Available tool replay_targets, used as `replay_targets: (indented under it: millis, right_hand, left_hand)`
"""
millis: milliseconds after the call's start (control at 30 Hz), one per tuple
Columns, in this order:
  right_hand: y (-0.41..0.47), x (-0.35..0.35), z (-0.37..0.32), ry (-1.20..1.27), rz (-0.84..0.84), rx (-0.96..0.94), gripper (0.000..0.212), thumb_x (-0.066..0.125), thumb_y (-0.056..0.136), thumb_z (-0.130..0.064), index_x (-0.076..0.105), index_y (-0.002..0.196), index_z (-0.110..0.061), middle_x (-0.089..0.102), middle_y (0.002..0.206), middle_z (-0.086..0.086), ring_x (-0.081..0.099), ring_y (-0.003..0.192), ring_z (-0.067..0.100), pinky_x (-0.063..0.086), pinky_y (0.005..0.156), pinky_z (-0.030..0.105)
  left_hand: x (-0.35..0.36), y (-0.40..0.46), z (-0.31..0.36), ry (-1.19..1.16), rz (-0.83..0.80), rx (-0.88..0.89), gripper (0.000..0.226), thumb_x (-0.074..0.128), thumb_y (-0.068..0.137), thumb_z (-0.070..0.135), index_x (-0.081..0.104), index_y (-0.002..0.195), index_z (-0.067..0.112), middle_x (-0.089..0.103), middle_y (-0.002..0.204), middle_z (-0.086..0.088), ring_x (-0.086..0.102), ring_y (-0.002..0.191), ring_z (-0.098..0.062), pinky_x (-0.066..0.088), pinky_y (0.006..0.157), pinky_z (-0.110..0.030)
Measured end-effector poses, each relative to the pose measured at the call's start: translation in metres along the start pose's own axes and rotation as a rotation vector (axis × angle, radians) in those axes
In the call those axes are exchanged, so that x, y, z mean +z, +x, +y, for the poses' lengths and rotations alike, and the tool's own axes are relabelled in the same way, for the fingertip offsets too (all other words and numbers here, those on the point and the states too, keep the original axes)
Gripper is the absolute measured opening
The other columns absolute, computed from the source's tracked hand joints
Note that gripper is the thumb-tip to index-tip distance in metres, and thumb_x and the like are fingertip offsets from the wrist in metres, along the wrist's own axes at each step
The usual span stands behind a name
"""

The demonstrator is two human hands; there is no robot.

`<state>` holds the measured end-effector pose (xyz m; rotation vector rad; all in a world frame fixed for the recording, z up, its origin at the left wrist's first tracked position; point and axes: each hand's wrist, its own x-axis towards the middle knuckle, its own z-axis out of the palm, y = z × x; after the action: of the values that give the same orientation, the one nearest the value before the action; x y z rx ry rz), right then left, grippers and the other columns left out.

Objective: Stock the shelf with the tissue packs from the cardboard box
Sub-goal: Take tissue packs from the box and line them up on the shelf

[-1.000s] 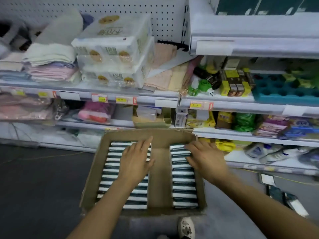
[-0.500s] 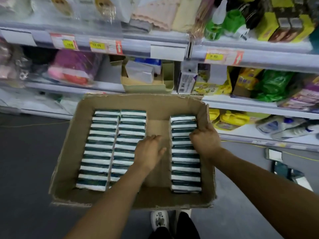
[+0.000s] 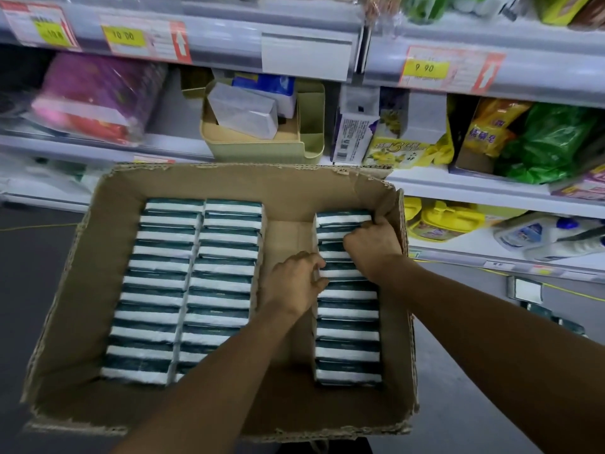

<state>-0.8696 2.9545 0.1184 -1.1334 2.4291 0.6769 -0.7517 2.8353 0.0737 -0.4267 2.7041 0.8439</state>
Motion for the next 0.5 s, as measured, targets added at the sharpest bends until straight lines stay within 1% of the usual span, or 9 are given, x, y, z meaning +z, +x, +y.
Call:
replay_targets:
  millis: [100, 167, 267, 333, 400, 467, 500]
  right_hand:
    - [0.004, 0.001, 0.000, 0.023, -0.004, 0.004, 0.020, 0.053, 0.093, -0.016, 0.061, 0.110, -0.022, 0.065, 0.117, 0.003, 0.055, 0.116, 0.025, 0.035, 0.101, 0.037]
    - [0.006, 0.001, 0.000, 0.031, 0.000, -0.002, 0.020, 0.052, 0.094, -0.017, 0.061, 0.111, -0.023, 0.064, 0.119, 0.003, 0.055, 0.117, 0.025, 0.038, 0.097, 0.037]
    - [0.007, 0.003, 0.001, 0.058, -0.002, -0.015, 0.023, 0.050, 0.094, -0.014, 0.061, 0.113, -0.022, 0.064, 0.120, 0.003, 0.054, 0.117, 0.025, 0.041, 0.092, 0.036]
    - [0.007, 0.006, 0.002, 0.088, 0.010, -0.015, 0.024, 0.050, 0.094, -0.014, 0.060, 0.115, -0.021, 0.063, 0.121, 0.003, 0.052, 0.118, 0.025, 0.042, 0.090, 0.036]
    - [0.008, 0.008, 0.001, 0.134, 0.043, -0.008, 0.026, 0.050, 0.094, -0.017, 0.058, 0.118, -0.020, 0.061, 0.123, 0.003, 0.051, 0.119, 0.025, 0.042, 0.089, 0.035]
    - [0.009, 0.010, -0.002, 0.165, 0.052, 0.000, 0.027, 0.051, 0.095, -0.023, 0.058, 0.121, -0.020, 0.060, 0.125, 0.003, 0.051, 0.120, 0.025, 0.042, 0.090, 0.035]
    - [0.010, 0.011, -0.003, 0.160, 0.035, -0.002, 0.027, 0.052, 0.095, -0.023, 0.058, 0.121, -0.020, 0.060, 0.125, 0.003, 0.050, 0.121, 0.025, 0.042, 0.091, 0.035]
  left_hand:
    - [0.000, 0.004, 0.000, 0.071, -0.022, 0.044, 0.031, 0.065, 0.089, 0.040, 0.064, 0.118, 0.030, 0.063, 0.121, 0.010, 0.060, 0.103, -0.010, 0.051, 0.086, -0.032]
    - [0.001, 0.004, 0.003, 0.108, -0.001, 0.065, 0.026, 0.064, 0.090, 0.036, 0.066, 0.115, 0.029, 0.064, 0.118, 0.009, 0.062, 0.098, -0.011, 0.053, 0.082, -0.032]
    - [0.002, 0.000, 0.012, 0.153, 0.006, 0.086, 0.013, 0.063, 0.090, 0.025, 0.070, 0.101, 0.025, 0.064, 0.108, 0.007, 0.061, 0.088, -0.012, 0.053, 0.074, -0.031]
    - [0.001, -0.001, 0.013, 0.127, 0.038, 0.073, 0.008, 0.065, 0.088, 0.021, 0.071, 0.091, 0.025, 0.061, 0.102, 0.010, 0.059, 0.085, -0.010, 0.051, 0.069, -0.029]
    - [-0.002, -0.004, 0.010, 0.077, 0.079, 0.055, 0.007, 0.065, 0.088, 0.022, 0.070, 0.085, 0.026, 0.054, 0.099, 0.014, 0.057, 0.086, -0.006, 0.043, 0.067, -0.023]
    - [-0.006, -0.010, 0.004, 0.076, 0.098, 0.065, 0.007, 0.063, 0.091, 0.026, 0.069, 0.088, 0.028, 0.046, 0.097, 0.018, 0.050, 0.087, 0.000, 0.026, 0.073, -0.014]
    - [-0.007, -0.013, 0.000, 0.074, 0.099, 0.081, 0.006, 0.063, 0.091, 0.027, 0.069, 0.089, 0.027, 0.043, 0.098, 0.018, 0.047, 0.087, 0.002, 0.021, 0.073, -0.011]
